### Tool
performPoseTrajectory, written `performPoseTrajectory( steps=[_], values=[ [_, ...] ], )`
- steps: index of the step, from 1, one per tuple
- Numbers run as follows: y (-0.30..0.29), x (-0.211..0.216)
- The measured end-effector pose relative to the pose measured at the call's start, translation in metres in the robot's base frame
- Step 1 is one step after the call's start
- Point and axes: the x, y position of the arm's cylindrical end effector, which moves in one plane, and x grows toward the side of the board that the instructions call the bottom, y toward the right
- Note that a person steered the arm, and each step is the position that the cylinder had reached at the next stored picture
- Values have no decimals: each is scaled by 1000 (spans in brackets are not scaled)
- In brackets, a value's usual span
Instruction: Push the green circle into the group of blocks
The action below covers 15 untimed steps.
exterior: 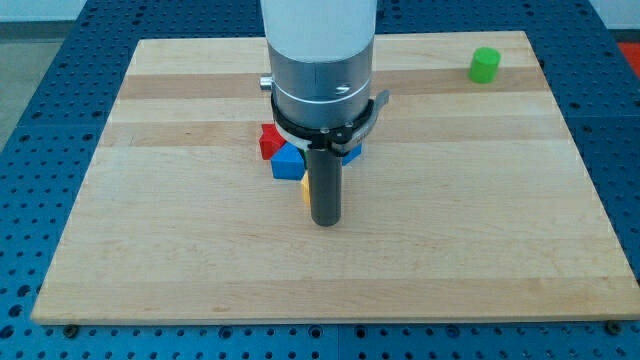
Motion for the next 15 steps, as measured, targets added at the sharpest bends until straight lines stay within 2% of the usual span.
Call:
performPoseTrajectory(
  steps=[1,3,4,6,7,10,11,12,15],
  values=[
    [-1,-25],
    [-2,-25],
    [29,-21],
    [191,-20],
    [246,-65],
    [270,-284],
    [269,-318],
    [247,-306],
    [199,-161]
  ],
)
